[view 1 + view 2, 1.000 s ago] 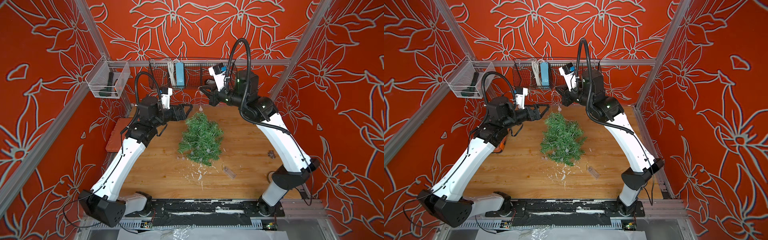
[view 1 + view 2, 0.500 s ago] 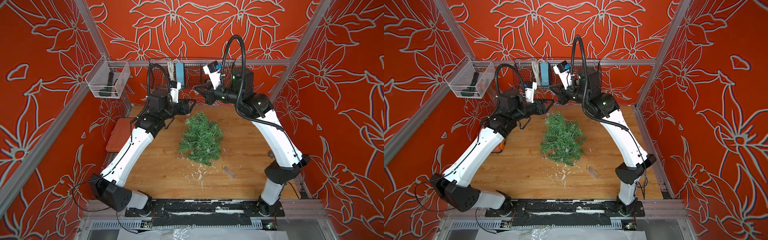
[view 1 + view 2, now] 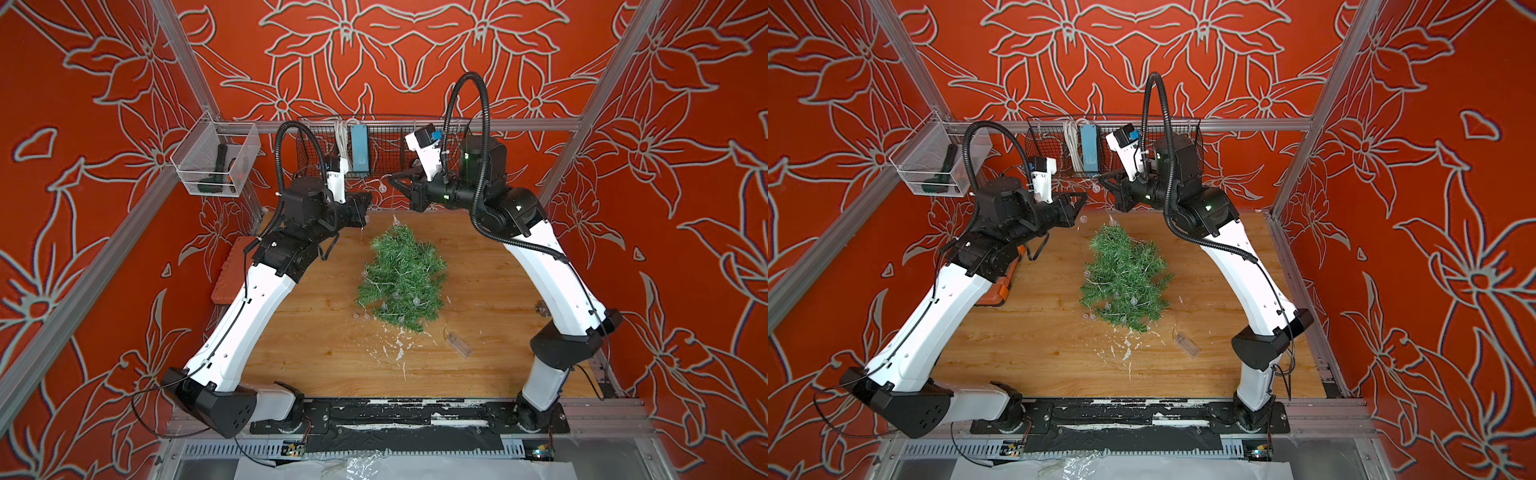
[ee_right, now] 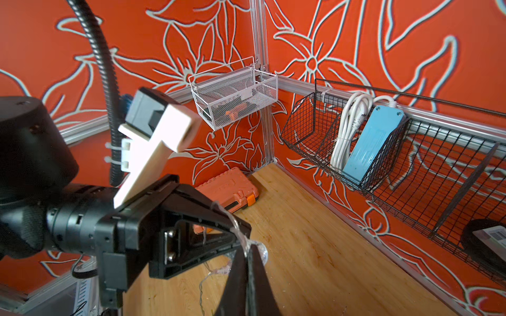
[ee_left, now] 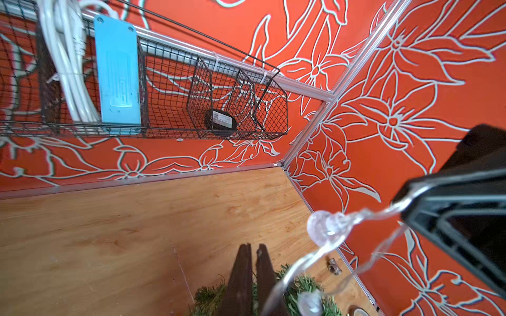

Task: Remove string lights from the small christmas tree
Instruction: Remove the light string from the Christmas tree.

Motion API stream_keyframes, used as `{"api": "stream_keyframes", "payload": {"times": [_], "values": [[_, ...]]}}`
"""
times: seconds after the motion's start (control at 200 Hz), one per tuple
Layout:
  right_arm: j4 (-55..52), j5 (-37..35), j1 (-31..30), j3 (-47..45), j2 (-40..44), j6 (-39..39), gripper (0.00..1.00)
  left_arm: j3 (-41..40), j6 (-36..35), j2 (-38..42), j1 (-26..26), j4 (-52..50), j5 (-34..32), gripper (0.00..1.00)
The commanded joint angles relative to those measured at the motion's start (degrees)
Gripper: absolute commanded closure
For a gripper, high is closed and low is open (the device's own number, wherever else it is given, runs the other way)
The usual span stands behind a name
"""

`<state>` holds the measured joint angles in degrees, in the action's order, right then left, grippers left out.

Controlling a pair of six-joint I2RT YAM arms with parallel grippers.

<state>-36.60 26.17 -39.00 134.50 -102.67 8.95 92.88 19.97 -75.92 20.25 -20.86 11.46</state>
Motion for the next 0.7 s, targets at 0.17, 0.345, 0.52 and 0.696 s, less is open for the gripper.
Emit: {"api": "stream_keyframes", "payload": {"times": [0.17, 0.345, 0.52, 0.696], "values": [[2.4, 3.8, -0.4, -2.9, 7.2, 4.4, 0.43, 2.8, 1.7, 10.2, 0.1, -4.5, -1.1, 1.00], [6.7, 7.0, -1.2, -13.3, 15.5, 6.2, 0.37, 1.6, 4.0, 15.2, 0.1, -5.5, 2.1, 1.00], [10.4, 1.7, -5.6, -29.8, 26.6, 4.1, 0.31, 1.7, 7.4, 18.0, 0.1, -4.9, 7.5, 1.00], [12.2, -4.9, -12.1, -42.5, 33.8, 2.2, 0.28, 3.4, 10.9, 18.8, 0.1, -3.7, 12.7, 1.00]]}}
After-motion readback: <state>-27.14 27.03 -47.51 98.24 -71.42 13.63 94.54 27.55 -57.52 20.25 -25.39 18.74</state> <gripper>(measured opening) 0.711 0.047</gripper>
